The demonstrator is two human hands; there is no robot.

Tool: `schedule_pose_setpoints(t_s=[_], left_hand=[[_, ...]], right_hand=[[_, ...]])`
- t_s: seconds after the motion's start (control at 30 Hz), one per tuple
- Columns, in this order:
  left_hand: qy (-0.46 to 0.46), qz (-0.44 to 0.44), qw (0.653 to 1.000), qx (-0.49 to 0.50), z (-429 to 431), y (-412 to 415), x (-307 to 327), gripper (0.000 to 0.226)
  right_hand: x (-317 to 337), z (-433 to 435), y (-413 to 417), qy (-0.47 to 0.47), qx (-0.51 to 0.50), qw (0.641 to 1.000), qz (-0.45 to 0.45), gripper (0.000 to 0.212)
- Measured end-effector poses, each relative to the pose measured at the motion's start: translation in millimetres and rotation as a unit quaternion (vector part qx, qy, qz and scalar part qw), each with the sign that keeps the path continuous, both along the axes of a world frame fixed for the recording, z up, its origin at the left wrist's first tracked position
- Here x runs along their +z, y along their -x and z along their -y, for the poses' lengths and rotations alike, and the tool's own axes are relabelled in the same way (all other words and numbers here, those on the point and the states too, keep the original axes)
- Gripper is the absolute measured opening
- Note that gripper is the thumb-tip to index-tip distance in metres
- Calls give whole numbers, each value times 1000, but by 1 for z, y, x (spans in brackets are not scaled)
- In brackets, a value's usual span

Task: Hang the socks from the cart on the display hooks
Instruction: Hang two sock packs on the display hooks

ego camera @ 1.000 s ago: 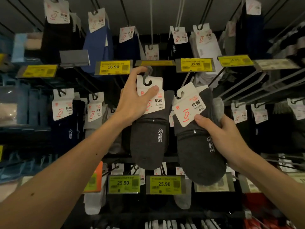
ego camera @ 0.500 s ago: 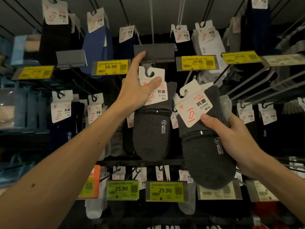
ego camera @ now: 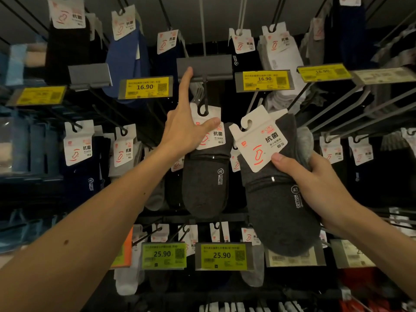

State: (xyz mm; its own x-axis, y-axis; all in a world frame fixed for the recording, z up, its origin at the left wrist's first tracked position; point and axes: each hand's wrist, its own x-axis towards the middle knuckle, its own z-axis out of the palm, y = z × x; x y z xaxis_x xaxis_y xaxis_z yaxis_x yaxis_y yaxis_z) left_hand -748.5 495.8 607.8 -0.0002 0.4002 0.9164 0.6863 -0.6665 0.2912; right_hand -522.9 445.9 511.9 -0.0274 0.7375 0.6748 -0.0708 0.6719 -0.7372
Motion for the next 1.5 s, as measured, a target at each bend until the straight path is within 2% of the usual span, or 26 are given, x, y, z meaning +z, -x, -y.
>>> schedule_pose_setpoints(t_s=[0.13,0.3,0.37,0.43,0.5,0.53,0.6,0.67,0.73,0.8,0.83,0.9,0.93,1.1,1.23,1.3,1.4,1.5], left_hand=[[-1,3,1000,-2,2,-1,0,107],[29,-24,997,75,24,5,0,95],[28,-43,990,133,38,5,-10,80],[-5,-71,985,159,50,5,-30,50],[-1,-69,992,106,61,2,-52,20],[34,-46,997,59,65,-2,-60,18],[138,38,989,-43,72,-13,-68,26],[251,122,952,-124,76,-25,-69,42],[317,182,907,-210,77,-35,-69,56],[318,235,877,-273,78,-45,-71,60],[304,262,871,-283,79,-49,-72,56],[270,296,876,-269,77,-54,-75,44],[260,307,877,-261,76,-54,-76,39],[277,333,856,-281,78,-39,-75,30],[179,375,880,-229,75,-12,-64,29],[101,356,913,-173,73,4,-56,38],[46,231,967,-93,67,18,-46,58],[97,113,988,-32,59,17,-36,29]], right_hand=[[-3,0,1,8,6,1000,-4,59],[-5,4,-5,9,27,1000,-11,51],[-6,6,-7,16,28,999,-21,50],[-7,6,-7,19,25,999,-19,47],[-8,7,-4,19,23,999,-14,32],[-8,6,-2,20,25,999,-17,23],[-8,5,6,18,32,999,-20,11],[-9,6,17,19,41,999,-17,6],[-10,10,27,15,52,998,-21,8],[-12,12,35,3,64,998,-26,11],[-14,14,38,-7,66,998,-22,22],[-17,15,44,-24,66,997,-26,44],[-17,16,46,-29,68,997,-29,48],[-13,12,38,2,97,995,-31,38],[-12,2,29,27,47,997,-56,22],[-11,-1,25,31,40,997,-58,24],[-7,-1,23,37,37,996,-69,25],[-5,-1,25,32,40,996,-76,18]])
